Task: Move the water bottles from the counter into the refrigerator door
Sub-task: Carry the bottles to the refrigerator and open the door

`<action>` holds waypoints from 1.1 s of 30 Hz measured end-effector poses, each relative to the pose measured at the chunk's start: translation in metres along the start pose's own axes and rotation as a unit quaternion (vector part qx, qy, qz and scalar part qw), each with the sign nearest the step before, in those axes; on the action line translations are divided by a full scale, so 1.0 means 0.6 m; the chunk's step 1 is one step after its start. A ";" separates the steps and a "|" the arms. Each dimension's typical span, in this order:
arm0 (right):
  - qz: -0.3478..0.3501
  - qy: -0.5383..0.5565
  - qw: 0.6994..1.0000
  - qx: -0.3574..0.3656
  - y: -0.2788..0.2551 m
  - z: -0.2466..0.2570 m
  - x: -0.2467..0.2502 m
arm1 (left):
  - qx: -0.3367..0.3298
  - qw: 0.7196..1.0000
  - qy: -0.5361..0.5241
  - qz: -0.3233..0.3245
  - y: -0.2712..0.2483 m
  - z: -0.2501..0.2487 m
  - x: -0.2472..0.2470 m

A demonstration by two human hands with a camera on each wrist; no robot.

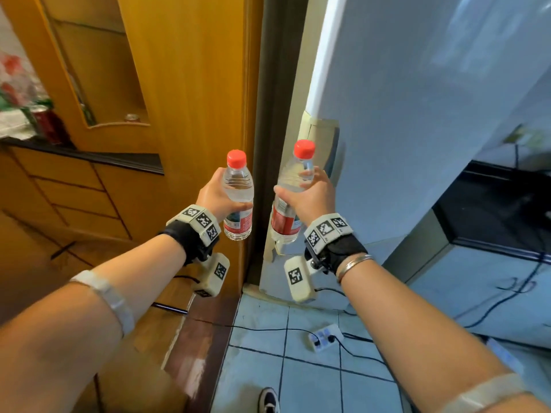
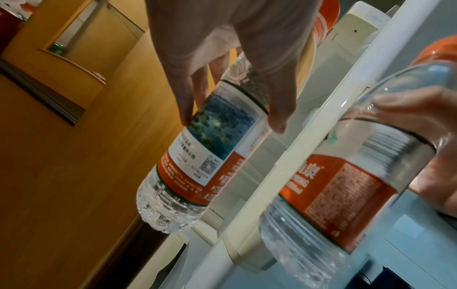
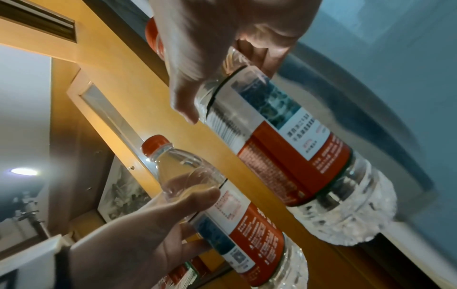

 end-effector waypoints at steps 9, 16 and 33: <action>0.033 -0.022 0.999 0.002 -0.018 0.037 -0.028 | -0.006 1.000 0.004 -0.004 -0.043 -0.003 0.026; 0.022 -0.047 0.999 -0.007 -0.061 0.031 -0.009 | -0.021 0.999 0.025 0.009 -0.061 -0.016 0.020; -0.136 -0.015 0.989 -0.055 -0.242 -0.048 0.150 | -0.067 0.988 0.010 0.140 -0.112 -0.050 -0.130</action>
Point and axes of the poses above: each hand's wrist, its own y-axis towards the middle knuckle, its own x-axis out of the back of the hand, z = x × y, the point moved 1 cm from there along y, towards the middle knuckle, and after that the axes turned 9 degrees about z, right-handed, at the moved point
